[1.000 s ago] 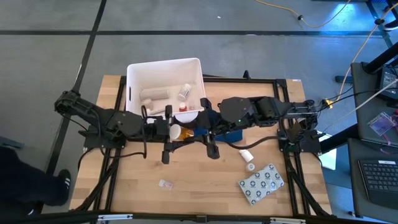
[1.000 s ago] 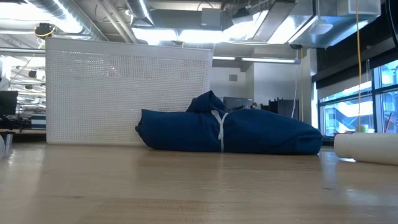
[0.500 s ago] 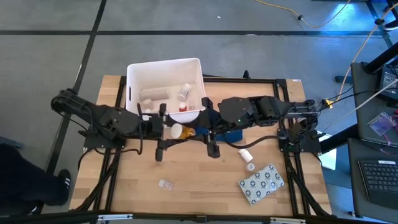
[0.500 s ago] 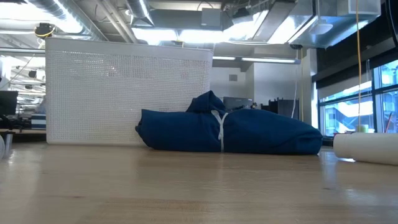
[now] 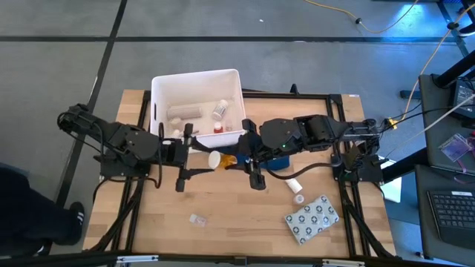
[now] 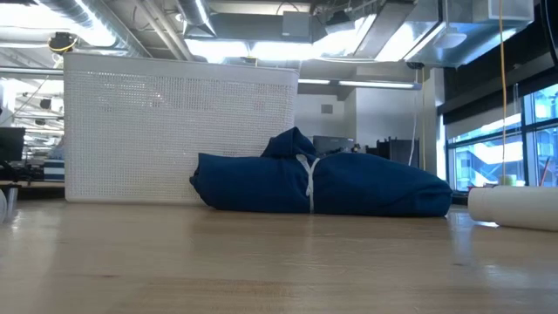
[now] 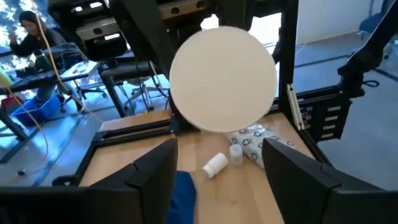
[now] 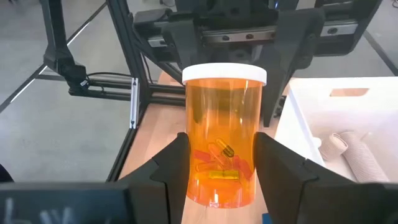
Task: Pick & place medical supplies in basket/bin
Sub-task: Put the orange pill bottle into the white container
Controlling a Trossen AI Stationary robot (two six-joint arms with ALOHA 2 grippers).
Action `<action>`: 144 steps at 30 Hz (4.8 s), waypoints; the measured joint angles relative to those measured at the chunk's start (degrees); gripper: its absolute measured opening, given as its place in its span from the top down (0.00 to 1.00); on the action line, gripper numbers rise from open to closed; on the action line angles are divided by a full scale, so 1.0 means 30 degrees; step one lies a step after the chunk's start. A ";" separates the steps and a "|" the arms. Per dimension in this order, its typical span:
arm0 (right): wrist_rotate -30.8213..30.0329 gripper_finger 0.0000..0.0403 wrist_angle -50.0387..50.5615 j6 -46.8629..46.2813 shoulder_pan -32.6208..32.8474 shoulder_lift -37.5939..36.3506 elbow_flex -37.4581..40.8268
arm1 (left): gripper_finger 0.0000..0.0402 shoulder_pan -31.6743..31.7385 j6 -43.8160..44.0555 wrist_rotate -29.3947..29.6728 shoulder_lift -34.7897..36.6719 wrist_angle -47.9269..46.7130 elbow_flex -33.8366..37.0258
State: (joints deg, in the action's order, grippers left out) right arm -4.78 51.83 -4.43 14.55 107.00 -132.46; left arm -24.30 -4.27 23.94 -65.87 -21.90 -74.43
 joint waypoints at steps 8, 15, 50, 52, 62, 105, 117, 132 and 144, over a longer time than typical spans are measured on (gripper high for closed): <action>-0.0007 0.61 0.0136 -0.0270 0.0000 0.0000 -0.0007 | 0.42 -0.0012 0.0838 -0.0399 0.0007 0.0069 0.0000; -0.0015 0.61 0.0153 -0.0857 0.0000 0.0000 -0.0007 | 0.42 -0.0012 0.0095 -0.0459 0.0007 0.0081 0.0000; 0.0012 0.61 0.0284 -0.1923 -0.0022 -0.0015 0.0939 | 0.42 0.1022 0.0669 -0.2878 -0.0185 0.1543 0.0007; 0.0024 0.61 0.0264 -0.1904 -0.0027 -0.0015 0.0940 | 0.42 0.1029 0.0670 -0.2994 -0.0174 0.1464 0.0007; 0.0117 0.61 0.0244 -0.1880 -0.0036 -0.0007 0.0940 | 0.48 0.1022 0.0982 -0.2841 -0.0168 0.1394 0.0007; -0.1074 0.19 0.7686 -0.4361 -0.0058 -0.2047 -0.0721 | 0.48 1.2830 0.4173 -0.3366 -0.0942 -0.8008 -0.1064; -0.1100 0.19 0.9636 -0.4014 -0.0058 -0.2047 -0.0721 | 0.48 1.8342 0.3864 -0.6950 -0.4029 -0.8592 0.0061; -0.2786 0.19 1.0200 -0.2914 -0.0051 -0.2047 -0.0721 | 0.48 1.9025 0.6464 -0.8453 -0.4333 -0.4803 0.5623; -0.3053 0.19 1.0244 -0.2937 -0.0051 -0.2047 -0.0721 | 0.47 1.8937 0.7063 -0.8378 -0.5819 -0.2611 0.7198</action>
State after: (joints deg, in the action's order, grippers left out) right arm -13.93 82.56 -13.24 14.39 100.86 -134.63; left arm 32.51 16.92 -1.19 -83.32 -29.73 -52.84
